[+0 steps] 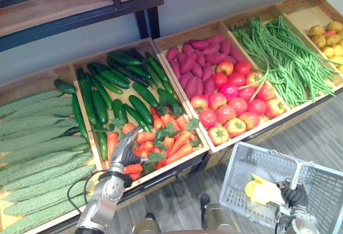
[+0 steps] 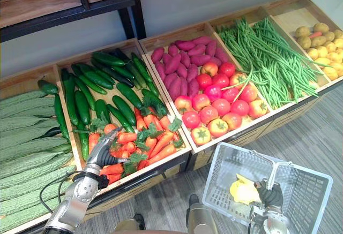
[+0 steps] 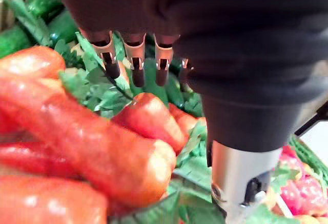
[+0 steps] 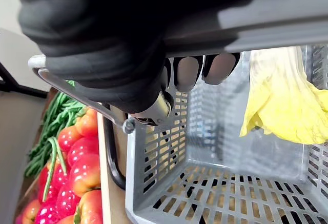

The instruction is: Pick vegetable in the basket

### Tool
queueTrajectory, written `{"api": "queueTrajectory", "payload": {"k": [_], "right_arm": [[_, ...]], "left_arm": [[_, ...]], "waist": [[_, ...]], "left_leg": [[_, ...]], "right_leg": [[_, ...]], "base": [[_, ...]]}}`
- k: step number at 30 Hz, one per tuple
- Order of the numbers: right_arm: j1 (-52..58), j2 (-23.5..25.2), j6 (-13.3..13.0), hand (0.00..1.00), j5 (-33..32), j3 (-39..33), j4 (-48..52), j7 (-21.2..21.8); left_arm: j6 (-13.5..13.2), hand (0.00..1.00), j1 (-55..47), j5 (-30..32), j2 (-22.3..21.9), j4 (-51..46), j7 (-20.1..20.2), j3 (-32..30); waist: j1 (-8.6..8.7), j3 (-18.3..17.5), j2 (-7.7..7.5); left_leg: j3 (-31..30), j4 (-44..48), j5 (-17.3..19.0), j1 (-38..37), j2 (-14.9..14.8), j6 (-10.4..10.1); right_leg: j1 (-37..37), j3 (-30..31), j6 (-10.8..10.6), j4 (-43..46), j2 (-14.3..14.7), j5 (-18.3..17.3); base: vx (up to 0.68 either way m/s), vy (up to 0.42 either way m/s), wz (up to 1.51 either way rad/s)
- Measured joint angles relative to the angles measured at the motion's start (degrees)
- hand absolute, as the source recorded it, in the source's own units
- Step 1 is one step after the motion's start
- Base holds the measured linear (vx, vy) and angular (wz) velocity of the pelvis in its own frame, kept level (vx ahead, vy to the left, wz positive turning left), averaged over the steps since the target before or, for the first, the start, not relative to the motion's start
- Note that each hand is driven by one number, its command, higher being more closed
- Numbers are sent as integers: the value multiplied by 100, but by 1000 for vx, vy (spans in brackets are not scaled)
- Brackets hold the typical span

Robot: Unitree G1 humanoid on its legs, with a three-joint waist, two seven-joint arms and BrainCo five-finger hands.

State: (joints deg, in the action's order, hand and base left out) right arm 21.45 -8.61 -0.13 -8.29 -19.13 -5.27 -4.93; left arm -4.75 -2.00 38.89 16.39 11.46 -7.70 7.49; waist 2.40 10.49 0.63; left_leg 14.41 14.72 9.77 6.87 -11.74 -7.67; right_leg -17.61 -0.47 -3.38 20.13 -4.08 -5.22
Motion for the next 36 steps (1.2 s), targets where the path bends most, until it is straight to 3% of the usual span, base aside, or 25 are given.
{"api": "queueTrajectory", "payload": {"k": [7,8,21,36], "right_arm": [[-168,-55,-67,100,0,5,37,-3],[-211,-64,-72,100,-1,4,37,-4],[-229,-80,-129,100,-18,8,263,9],[-201,33,-130,100,-7,-3,215,18]], "left_arm": [[171,0,1097,78,-61,640,-157,173],[183,100,1297,112,-56,732,-231,198],[158,100,2074,674,-22,1204,-231,430],[237,100,1044,436,15,143,-402,-35]], "waist": [[21,260,-43],[23,289,-70],[69,554,-123],[151,554,-121]], "left_leg": [[10,23,-19,102,0,0],[25,24,-20,147,6,0],[39,-6,-19,120,24,0],[-35,-290,-154,-150,86,0]], "right_leg": [[-120,47,1,6,2,39],[-184,63,1,26,1,39],[-187,82,-5,45,-4,42],[52,53,-18,-27,-12,33]], "base": [[-3,-4,-3],[-4,-12,-4],[-1,-1,0],[-6,-8,3]]}}
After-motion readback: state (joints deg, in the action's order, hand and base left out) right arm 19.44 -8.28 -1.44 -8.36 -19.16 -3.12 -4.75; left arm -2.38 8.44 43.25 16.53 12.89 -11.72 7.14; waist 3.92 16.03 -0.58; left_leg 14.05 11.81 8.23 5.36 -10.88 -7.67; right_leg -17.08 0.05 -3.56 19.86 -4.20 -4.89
